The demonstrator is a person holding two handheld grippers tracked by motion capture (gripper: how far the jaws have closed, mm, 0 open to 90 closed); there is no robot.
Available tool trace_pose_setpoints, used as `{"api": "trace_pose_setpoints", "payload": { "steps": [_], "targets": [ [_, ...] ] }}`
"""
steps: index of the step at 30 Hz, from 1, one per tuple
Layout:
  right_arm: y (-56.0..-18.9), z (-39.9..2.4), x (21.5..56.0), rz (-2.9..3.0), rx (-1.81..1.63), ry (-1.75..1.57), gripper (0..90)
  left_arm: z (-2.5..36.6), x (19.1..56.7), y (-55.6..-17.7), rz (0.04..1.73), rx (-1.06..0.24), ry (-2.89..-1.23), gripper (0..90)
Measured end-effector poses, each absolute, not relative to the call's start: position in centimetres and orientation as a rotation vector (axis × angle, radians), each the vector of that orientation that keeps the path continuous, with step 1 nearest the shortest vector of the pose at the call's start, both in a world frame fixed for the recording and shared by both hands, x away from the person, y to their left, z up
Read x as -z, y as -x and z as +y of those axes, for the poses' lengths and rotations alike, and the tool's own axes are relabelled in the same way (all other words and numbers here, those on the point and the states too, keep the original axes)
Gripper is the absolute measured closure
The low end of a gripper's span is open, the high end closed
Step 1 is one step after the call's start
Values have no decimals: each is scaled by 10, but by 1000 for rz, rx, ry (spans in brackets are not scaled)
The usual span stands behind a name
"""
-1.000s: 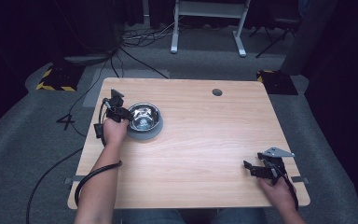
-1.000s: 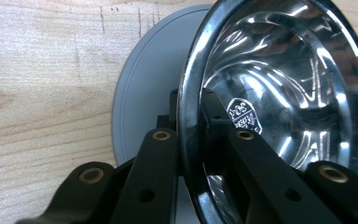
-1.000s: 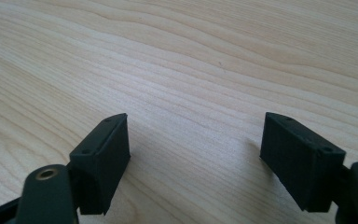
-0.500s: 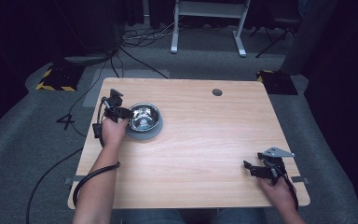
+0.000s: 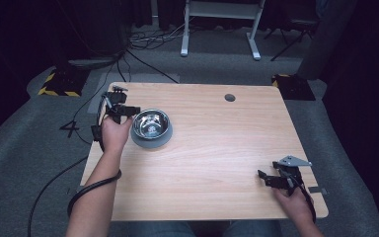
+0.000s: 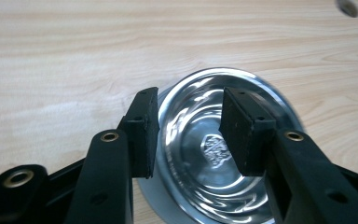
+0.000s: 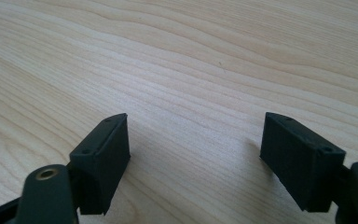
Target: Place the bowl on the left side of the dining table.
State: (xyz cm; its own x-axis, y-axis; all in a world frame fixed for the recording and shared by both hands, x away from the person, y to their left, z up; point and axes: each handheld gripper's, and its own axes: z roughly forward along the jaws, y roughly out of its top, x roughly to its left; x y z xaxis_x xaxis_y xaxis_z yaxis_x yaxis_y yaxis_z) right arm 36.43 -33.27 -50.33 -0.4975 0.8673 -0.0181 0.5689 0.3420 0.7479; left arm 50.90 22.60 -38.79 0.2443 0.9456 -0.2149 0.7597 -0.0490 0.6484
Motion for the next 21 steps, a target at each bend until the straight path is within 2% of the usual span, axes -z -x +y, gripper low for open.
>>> {"api": "trace_pose_setpoints", "payload": {
  "steps": [8,21],
  "targets": [
    [-364,-333,503,2196,-975,-1261,238,214,372,-489,1457,-362,-1907,551],
    [-364,-332,503,2196,-976,-1262,238,227,359,-443,1380,-283,-1923,536]
  ]
}}
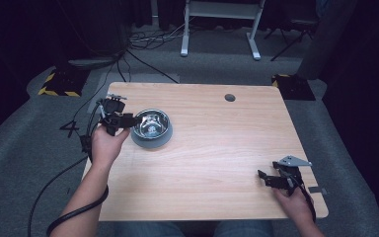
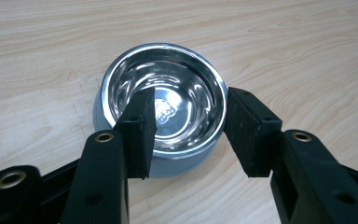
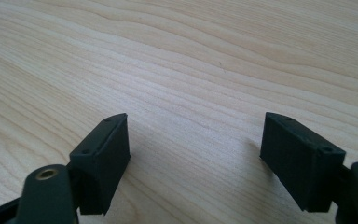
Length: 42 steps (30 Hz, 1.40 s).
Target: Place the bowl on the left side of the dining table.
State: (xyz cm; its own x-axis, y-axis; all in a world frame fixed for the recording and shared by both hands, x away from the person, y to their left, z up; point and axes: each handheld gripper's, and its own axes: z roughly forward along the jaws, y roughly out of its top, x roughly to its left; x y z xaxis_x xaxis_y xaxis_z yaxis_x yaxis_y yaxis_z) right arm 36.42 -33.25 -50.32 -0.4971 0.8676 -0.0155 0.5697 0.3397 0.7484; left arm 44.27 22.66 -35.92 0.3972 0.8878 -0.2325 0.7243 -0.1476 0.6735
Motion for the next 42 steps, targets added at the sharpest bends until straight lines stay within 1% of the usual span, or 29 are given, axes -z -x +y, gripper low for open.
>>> {"api": "trace_pose_setpoints", "payload": {
  "steps": [18,25,31,33,37,42],
  "targets": [
    [-364,-333,503,2196,-975,-1261,238,241,348,-384,1317,-276,-1889,522],
    [-364,-332,503,2195,-978,-1265,238,242,353,-356,1297,-302,-1886,520],
    [-364,-332,503,2194,-978,-1265,239,241,354,-339,1276,-323,-1929,512],
    [-365,-332,503,2194,-979,-1261,239,246,357,-326,1250,-318,-1899,508],
    [-365,-332,503,2194,-979,-1261,239,249,360,-315,1240,-302,-1859,505],
    [-365,-332,503,2194,-979,-1260,239,251,367,-304,1239,-317,-1867,492]
  ]
}}
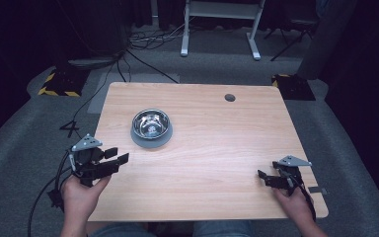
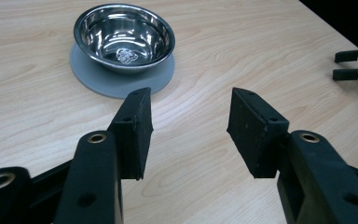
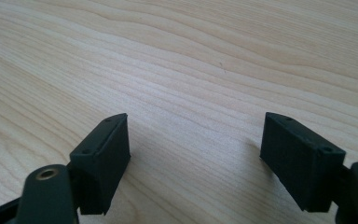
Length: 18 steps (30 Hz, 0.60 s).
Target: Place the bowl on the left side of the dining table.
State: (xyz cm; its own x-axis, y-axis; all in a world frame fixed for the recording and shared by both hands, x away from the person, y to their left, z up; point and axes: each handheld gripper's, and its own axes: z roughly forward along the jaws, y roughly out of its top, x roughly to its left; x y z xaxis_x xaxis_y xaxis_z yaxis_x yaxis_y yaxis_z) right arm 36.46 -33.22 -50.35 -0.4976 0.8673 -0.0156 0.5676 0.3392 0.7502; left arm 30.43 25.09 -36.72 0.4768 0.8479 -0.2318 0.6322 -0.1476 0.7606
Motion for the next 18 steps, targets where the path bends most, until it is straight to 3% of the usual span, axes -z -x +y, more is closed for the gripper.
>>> {"api": "trace_pose_setpoints", "payload": {
  "steps": [18],
  "targets": [
    [-365,-332,503,2195,-979,-1260,239,259,412,-293,1324,-305,-2006,473]
  ]
}}
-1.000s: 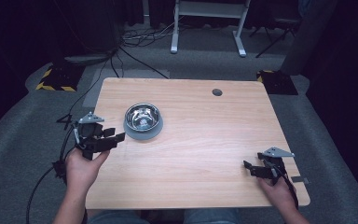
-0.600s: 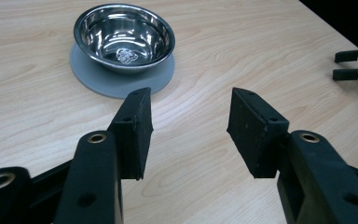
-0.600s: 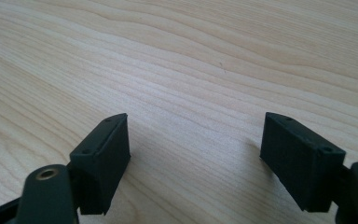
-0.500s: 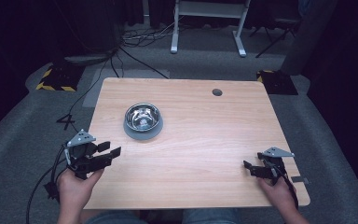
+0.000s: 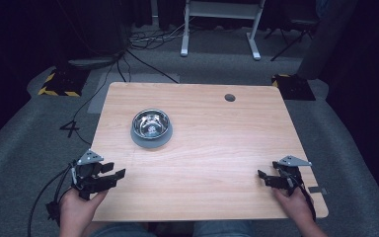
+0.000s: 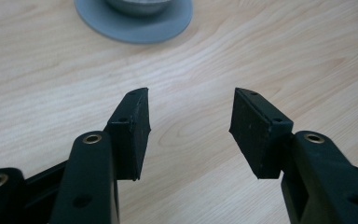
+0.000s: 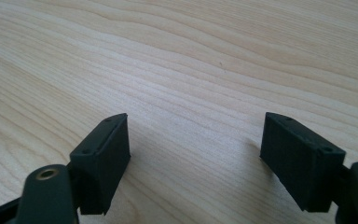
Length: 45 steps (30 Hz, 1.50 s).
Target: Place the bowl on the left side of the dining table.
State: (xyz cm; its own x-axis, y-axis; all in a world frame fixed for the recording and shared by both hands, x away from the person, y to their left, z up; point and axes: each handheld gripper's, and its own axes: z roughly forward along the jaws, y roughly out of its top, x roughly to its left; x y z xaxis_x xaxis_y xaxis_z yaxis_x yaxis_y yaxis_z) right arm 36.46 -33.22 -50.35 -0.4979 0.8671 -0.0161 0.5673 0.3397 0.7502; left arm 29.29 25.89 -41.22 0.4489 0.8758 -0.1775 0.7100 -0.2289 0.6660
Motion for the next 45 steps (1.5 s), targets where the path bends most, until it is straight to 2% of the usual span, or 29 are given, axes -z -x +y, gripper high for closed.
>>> {"api": "trace_pose_setpoints", "payload": {
  "steps": [17,30,33,36,38,41,45],
  "targets": [
    [-365,-332,503,2194,-979,-1260,239,269,465,-299,1430,-198,-2103,452],
    [-365,-332,503,2197,-977,-1259,239,268,481,-299,1408,-237,-2157,410],
    [-365,-332,504,2194,-979,-1260,239,269,484,-297,1379,-272,-2145,369],
    [-364,-332,503,2198,-977,-1259,239,269,489,-295,1316,-330,-2143,267],
    [-364,-332,503,2199,-977,-1259,239,269,497,-291,1205,-403,-2180,201],
    [-364,-332,503,2199,-977,-1258,239,270,504,-290,1150,-413,-2152,108],
    [-364,-333,503,2199,-977,-1256,239,270,503,-290,1151,-417,-2156,108]
  ]
}}
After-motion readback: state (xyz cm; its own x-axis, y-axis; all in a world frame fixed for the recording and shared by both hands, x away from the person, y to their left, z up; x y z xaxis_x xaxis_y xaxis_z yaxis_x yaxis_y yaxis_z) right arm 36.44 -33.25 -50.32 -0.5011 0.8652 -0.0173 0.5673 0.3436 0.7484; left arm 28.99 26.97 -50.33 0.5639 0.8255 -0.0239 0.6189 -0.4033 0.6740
